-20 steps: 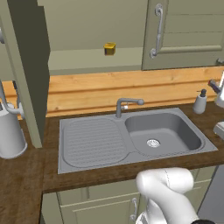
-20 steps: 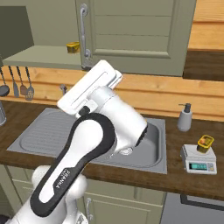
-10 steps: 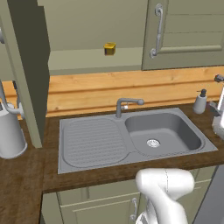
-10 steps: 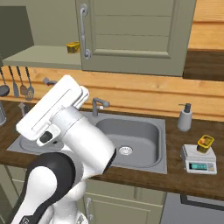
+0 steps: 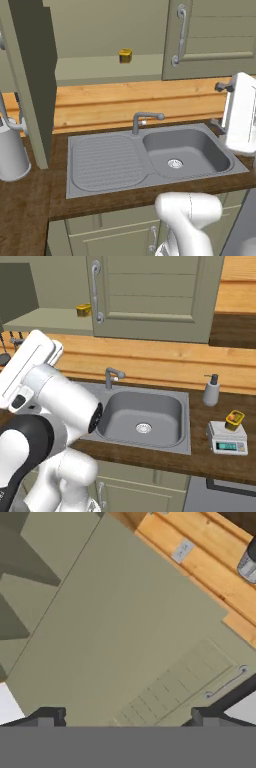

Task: Pick the canned food and place it on the digital scale for weighing, and close the cabinet.

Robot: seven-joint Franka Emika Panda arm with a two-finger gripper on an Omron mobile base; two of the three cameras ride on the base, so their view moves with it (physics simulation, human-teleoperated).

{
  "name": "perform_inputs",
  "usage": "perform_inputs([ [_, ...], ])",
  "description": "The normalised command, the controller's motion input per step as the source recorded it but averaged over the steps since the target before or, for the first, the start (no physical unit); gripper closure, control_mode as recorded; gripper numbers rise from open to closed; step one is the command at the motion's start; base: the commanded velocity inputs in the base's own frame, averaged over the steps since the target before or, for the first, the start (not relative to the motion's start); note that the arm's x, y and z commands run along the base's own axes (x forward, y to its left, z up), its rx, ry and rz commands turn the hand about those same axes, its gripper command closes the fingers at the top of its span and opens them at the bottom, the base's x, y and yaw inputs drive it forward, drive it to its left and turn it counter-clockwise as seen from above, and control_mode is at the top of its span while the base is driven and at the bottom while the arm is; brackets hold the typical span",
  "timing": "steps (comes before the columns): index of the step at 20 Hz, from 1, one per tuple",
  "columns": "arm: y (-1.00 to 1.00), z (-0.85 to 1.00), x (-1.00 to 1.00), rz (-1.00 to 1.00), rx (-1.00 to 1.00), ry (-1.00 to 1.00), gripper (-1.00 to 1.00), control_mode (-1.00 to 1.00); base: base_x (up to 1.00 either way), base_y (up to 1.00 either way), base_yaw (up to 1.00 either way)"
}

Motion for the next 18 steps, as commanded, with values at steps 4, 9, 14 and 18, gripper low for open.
perform_inputs([
  [4, 1.00, -0.01, -0.42, 0.01, -0.01, -0.09, -1.00, -1.00, 0.00, 0.00, 0.00],
  [9, 1.00, -0.19, -0.59, 0.00, -0.01, -0.33, -1.00, -1.00, 0.00, 0.00, 0.00],
  [14, 1.00, -0.57, -0.51, -0.27, 0.12, -0.28, -1.00, -1.00, 0.00, 0.00, 0.00],
  [18, 1.00, -0.51, -0.59, -0.35, 0.20, -0.25, -1.00, -1.00, 0.00, 0.00, 0.00],
])
